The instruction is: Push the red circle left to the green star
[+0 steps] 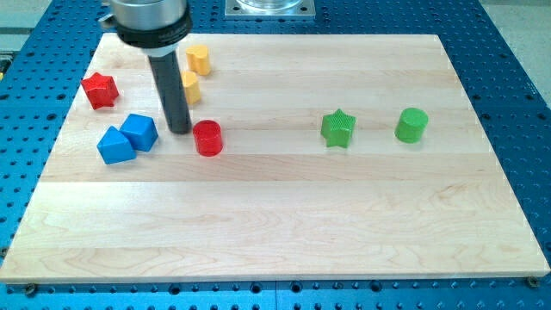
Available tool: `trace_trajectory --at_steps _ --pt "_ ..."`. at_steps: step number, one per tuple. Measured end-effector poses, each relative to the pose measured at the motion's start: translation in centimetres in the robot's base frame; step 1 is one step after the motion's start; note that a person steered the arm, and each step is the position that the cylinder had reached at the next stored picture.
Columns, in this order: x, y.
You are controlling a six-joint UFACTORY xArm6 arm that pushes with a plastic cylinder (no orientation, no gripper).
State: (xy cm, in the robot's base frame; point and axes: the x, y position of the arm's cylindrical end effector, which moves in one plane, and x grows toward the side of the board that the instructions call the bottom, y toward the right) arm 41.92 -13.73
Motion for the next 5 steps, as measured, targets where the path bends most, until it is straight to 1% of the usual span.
trace_trajectory --at_steps 1,2,3,4,5 --pt "1.7 4.7" --pt "1.7 12.1" --pt "3.5 9.5" --pt "7.6 12.3" --pt "10.0 14.0"
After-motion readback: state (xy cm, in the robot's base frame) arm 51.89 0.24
